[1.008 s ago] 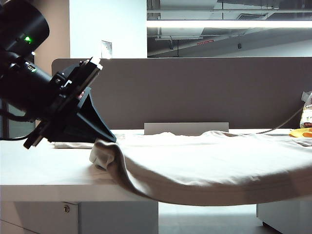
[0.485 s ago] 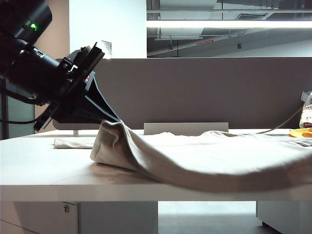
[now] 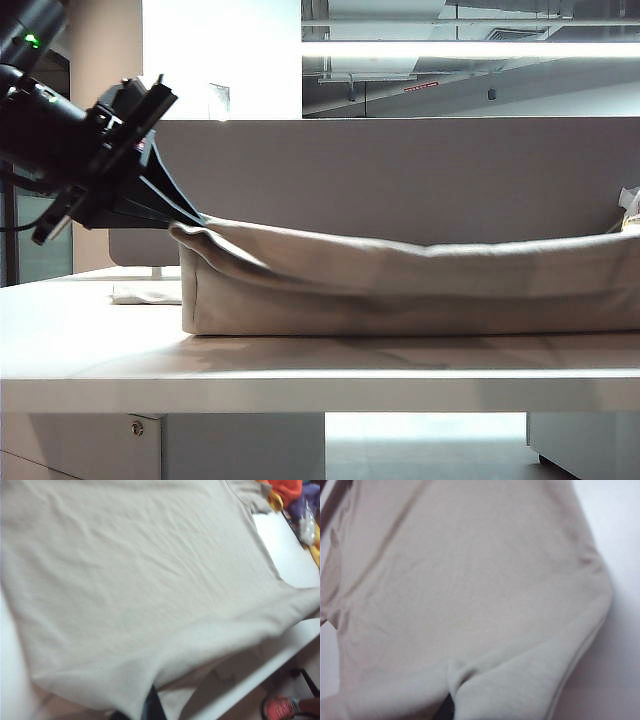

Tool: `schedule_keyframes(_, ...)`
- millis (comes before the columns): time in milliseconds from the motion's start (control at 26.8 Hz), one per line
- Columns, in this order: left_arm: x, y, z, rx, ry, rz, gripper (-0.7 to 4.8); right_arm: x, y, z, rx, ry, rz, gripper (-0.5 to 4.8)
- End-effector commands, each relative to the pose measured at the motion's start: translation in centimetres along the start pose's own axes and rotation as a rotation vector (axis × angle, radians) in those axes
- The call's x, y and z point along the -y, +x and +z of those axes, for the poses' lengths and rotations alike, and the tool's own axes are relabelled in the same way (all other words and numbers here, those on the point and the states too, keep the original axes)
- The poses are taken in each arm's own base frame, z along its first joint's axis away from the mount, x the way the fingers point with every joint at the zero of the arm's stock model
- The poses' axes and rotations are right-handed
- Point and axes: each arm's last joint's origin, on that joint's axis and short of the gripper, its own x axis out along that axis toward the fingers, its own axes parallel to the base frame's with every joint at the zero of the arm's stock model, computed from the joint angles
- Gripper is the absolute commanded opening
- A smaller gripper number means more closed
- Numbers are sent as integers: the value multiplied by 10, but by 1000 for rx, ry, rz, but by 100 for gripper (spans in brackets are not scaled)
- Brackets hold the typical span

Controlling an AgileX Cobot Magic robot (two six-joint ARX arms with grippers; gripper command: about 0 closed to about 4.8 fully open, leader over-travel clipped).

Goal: Fold the bottom side of the T-shirt horizontally towards the center, about one-third of the way, then fold the sleeve back towards the center, creating a straight line along the edge of the T-shirt, and finally fold the bottom of the T-shirt up towards the top, creating a neat rectangle.

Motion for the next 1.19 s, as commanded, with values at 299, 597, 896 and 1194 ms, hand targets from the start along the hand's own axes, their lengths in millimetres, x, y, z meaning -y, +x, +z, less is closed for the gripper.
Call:
schedule_keyframes(299,1,-2,7,52,26,18,-6,-4,-1,6,44,-1,15,-2)
schedule_keyframes(597,8,-3,25,89,55,37,-6,-4,3,12,58,26,34,-2)
schedule_keyframes(896,13,-2,43,104,96,89,-6,-4,12,21,40,30,32,-2)
schedule_keyframes(1194,3,12,44,55,84,139,-6,-16,16,35,47,-1,52,-2)
